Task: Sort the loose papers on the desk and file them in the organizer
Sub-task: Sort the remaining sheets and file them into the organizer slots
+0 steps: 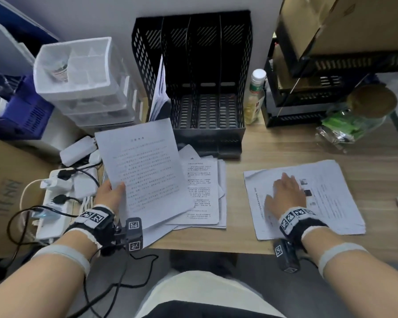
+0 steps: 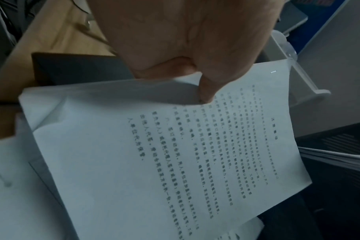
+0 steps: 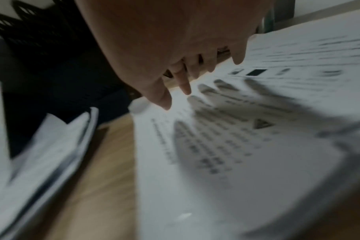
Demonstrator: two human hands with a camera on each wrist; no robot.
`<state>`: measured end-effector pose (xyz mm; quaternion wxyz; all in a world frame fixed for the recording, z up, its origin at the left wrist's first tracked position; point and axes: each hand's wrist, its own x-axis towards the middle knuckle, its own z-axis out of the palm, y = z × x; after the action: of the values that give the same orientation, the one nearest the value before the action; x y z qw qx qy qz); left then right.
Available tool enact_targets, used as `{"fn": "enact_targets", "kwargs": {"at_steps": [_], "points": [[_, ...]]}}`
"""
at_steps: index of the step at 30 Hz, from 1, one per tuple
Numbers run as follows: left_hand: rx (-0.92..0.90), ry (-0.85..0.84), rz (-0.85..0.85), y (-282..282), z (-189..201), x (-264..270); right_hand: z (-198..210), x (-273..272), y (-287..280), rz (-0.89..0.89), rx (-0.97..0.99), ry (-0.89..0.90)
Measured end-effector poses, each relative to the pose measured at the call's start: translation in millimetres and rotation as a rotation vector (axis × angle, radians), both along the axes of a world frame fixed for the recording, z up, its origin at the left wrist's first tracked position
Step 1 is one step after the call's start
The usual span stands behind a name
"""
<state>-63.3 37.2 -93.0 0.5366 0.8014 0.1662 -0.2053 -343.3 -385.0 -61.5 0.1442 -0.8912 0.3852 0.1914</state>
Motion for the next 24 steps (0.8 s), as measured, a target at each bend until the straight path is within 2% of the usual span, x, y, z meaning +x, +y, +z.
{"fn": "enact_targets", "kwargs": {"at_steps": [1, 3, 5, 7, 8, 12, 14, 19, 22, 24], "points": [[0.027, 0.015, -0.008, 5, -6, 2, 3, 8, 11, -0.025, 0.040, -0.085], [0.075, 0.039, -0.040, 16, -13, 10, 13, 27, 45, -0.094, 0.271, -0.213], [0.127, 0.050, -0.109, 18, -5, 15, 15, 48, 80, -0.169, 0.473, -0.186], [0.163, 0.083, -0.170, -8, 53, -7, 11, 66, 102, -0.255, 0.561, -0.143], [0.189, 0.107, -0.197, -13, 64, -12, 10, 73, 108, -0.302, 0.590, -0.133], [0.236, 0.182, -0.343, 0, 70, -9, 9, 96, 129, -0.401, 0.686, -0.178], [0.178, 0.196, -0.385, 7, 60, -5, 14, 96, 131, -0.385, 0.662, -0.245], [0.079, 0.182, -0.331, 37, 17, 23, 26, 85, 131, -0.359, 0.407, -0.326], [0.104, 0.140, -0.351, 27, 38, 22, 21, 71, 122, -0.411, 0.128, -0.378], [0.147, 0.116, -0.349, 18, 53, 20, 16, 65, 122, -0.403, 0.112, -0.291]]}}
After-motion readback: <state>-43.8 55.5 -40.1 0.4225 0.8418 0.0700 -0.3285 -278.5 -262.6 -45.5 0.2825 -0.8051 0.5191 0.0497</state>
